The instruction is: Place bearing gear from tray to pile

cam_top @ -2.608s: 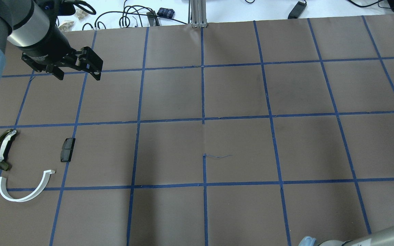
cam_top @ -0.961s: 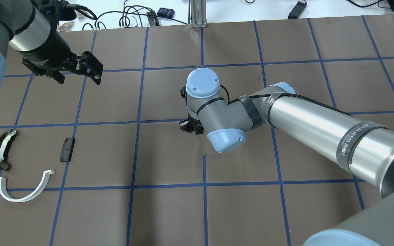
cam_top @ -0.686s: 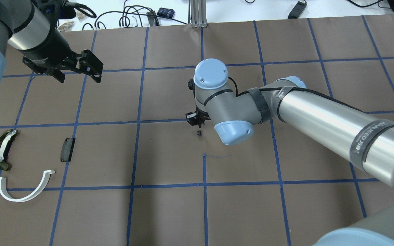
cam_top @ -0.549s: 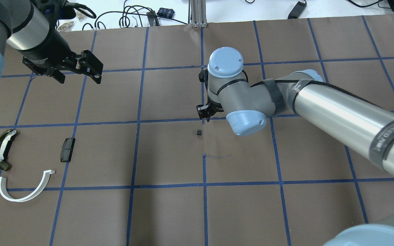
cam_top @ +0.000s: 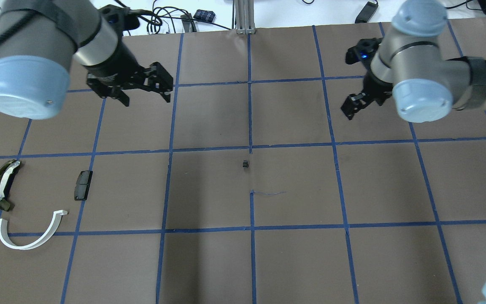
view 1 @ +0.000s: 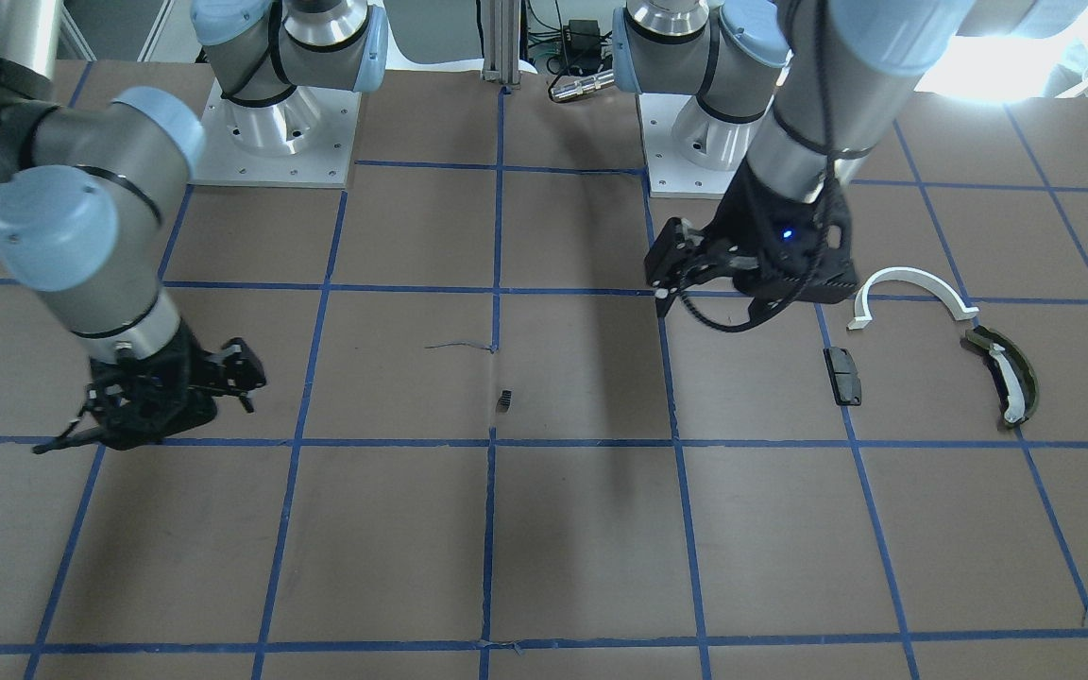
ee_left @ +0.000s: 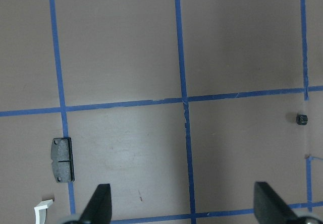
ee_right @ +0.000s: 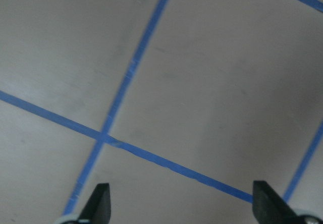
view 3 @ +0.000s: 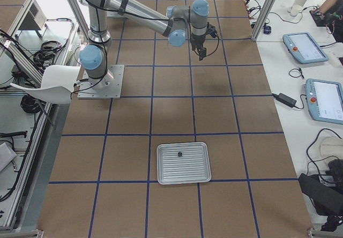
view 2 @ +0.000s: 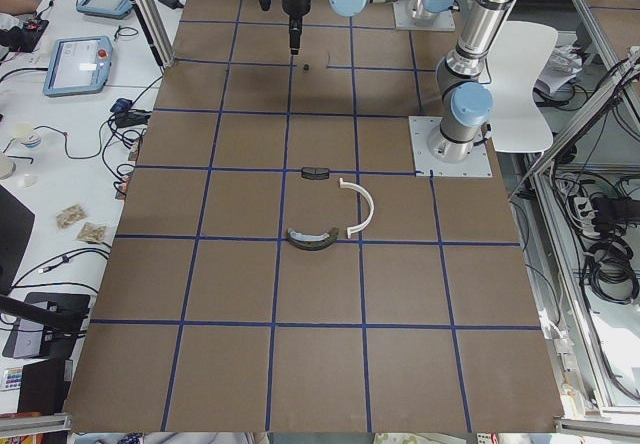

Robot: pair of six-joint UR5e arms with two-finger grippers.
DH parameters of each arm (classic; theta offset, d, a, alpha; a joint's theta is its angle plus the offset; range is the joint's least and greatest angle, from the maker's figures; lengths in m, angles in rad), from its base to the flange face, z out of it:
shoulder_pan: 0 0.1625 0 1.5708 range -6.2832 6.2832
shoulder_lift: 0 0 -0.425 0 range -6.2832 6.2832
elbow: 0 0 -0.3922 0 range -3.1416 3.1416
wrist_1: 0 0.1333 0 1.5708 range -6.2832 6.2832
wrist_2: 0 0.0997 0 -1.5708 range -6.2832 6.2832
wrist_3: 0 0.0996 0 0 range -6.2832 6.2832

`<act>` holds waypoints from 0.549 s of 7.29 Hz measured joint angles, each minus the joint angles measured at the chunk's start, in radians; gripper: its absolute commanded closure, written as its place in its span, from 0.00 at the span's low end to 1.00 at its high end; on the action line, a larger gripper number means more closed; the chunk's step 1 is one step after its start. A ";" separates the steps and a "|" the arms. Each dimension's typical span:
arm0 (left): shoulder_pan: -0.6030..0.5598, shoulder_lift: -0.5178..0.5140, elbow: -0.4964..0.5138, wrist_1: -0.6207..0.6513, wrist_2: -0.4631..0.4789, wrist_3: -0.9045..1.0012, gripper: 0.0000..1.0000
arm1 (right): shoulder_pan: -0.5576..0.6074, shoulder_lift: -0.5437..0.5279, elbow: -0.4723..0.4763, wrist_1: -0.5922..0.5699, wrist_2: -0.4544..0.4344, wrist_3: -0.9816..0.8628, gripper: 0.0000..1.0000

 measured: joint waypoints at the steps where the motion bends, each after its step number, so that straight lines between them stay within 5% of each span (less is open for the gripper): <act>1: -0.069 -0.072 -0.002 0.056 -0.002 -0.014 0.00 | -0.107 -0.024 -0.001 0.035 0.001 -0.132 0.00; 4: -0.201 -0.245 -0.054 0.233 0.013 -0.036 0.00 | -0.478 -0.015 -0.004 0.038 0.013 -0.554 0.00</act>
